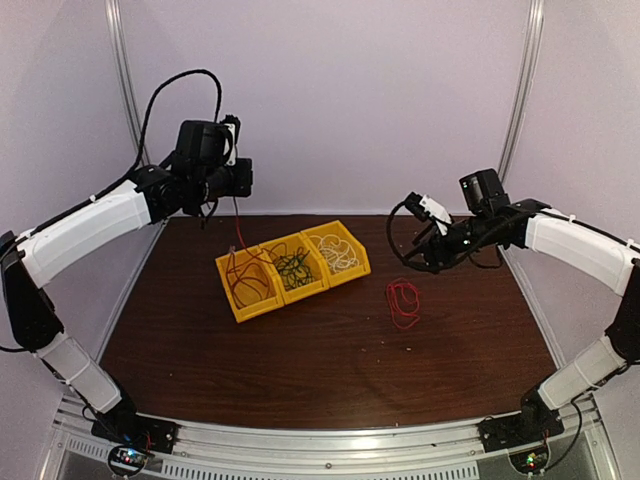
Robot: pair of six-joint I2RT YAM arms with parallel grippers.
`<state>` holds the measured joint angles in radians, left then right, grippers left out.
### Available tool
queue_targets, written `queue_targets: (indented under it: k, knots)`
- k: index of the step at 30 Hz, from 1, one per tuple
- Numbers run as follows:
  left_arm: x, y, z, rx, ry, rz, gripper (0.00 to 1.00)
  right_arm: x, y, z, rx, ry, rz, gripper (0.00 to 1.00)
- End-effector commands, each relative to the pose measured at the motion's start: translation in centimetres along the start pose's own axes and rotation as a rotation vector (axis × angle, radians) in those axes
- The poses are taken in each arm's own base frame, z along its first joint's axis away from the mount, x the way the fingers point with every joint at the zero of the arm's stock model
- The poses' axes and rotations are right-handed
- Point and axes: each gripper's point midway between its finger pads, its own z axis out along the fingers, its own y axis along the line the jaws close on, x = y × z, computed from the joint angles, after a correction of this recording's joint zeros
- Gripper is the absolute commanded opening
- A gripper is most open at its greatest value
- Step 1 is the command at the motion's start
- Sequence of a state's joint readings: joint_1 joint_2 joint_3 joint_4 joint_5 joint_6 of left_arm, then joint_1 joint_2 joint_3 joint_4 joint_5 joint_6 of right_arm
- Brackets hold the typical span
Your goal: Untangle the cables
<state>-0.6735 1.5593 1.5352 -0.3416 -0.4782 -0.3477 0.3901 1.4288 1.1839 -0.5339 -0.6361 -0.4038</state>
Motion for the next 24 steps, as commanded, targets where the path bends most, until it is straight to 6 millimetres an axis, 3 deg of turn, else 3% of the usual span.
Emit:
queue_targets:
  k: [1, 10, 19, 24]
  knots:
    - [-1.1, 0.1, -0.5, 0.027, -0.039, -0.042, 0.0, -0.3, -0.3, 0.2, 0.006, -0.028, 0.032, 0.71]
    - [2.5, 3.4, 1.1, -0.03, 0.012, -0.084, 0.0, 0.8, -0.2, 0.6, 0.0, -0.008, 0.035, 0.71]
    - [-0.7, 5.2, -1.2, -0.064, -0.056, -0.075, 0.0, 1.3, 0.1, 0.6, -0.002, -0.009, 0.03, 0.71]
    - [1.1, 5.2, -0.5, -0.067, -0.004, -0.065, 0.0, 1.5, 0.2, 0.8, -0.01, -0.007, 0.032, 0.71]
